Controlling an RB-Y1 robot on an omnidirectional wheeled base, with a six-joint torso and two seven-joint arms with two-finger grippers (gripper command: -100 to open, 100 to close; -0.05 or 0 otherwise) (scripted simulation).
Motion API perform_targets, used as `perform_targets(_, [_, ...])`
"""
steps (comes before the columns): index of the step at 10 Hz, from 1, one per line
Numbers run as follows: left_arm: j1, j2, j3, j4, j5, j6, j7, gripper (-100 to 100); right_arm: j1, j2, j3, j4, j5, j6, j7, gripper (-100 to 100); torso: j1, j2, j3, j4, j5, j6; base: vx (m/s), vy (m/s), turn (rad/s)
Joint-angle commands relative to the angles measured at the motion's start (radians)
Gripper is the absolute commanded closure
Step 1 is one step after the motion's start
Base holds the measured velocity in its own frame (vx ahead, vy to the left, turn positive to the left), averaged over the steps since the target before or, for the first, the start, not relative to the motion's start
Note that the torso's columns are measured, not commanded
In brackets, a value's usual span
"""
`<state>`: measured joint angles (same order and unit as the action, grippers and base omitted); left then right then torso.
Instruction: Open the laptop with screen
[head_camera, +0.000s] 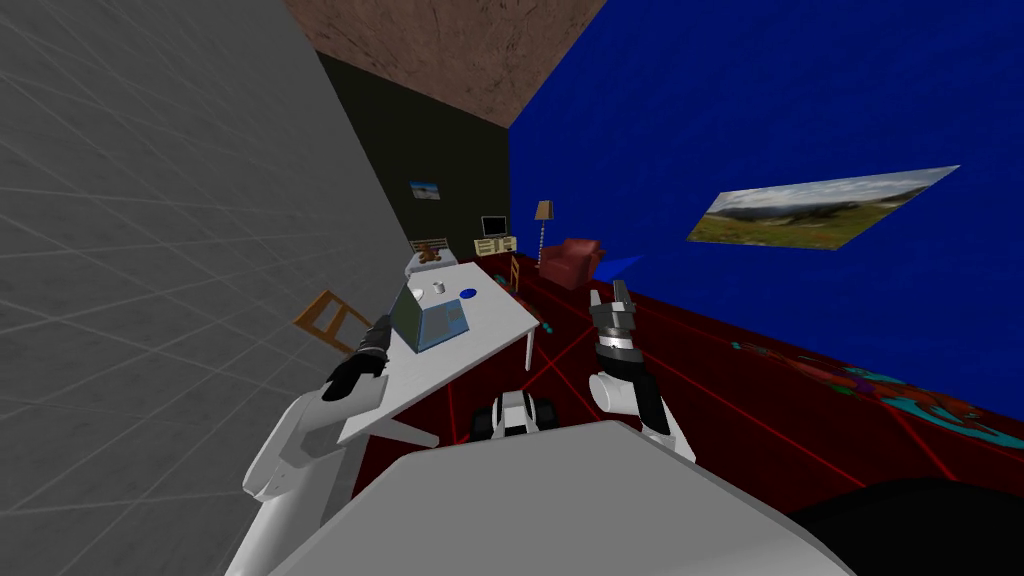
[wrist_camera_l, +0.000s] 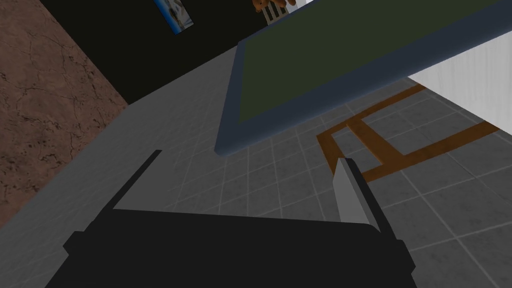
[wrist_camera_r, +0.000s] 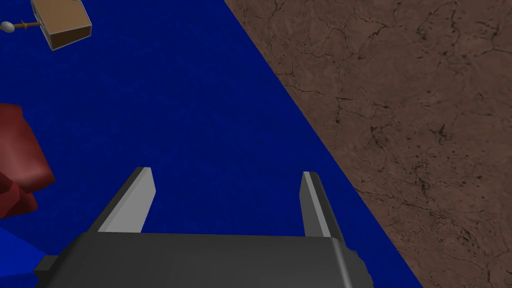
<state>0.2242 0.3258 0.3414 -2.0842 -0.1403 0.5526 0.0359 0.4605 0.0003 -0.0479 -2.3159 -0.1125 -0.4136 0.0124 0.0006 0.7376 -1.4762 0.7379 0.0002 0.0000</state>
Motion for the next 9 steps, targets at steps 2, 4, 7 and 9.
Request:
perform_targets(2, [-0.003,0.002,0.002,0.0,0.0,0.007,0.0,-100,0.0,0.0,0.0,0.0,0.0,0.0,0.0,0,0.001,-0.003,-0.002,-0.001,0.0,0.0,0.067,0.035,-0.016])
perform_targets(4, [0.01,0.02,-0.001,0.004,-0.032,0.003,-0.028,100,0.0,0.0,0.0,0.0,0.0,0.0,0.0,0,-0.002,0.002,0.001,0.0,0.0,0.0,0.019,-0.027,-0.02])
perform_targets(7, [0.037,0.054,-0.009,0.014,-0.096,-0.008,-0.083,100,0.0,0.0,0.0,0.0,0.0,0.0,0.0,0,0.0,-0.008,-0.003,-0.008,0.006,0.0,0.076,-0.159,-0.028])
perform_targets(9, [0.051,0.071,-0.013,0.02,-0.128,-0.013,-0.111,100,0.0,0.0,0.0,0.0,0.0,0.0,0.0,0,0.003,0.0,0.0,-0.001,0.001,0.0,0.049,-0.127,-0.026])
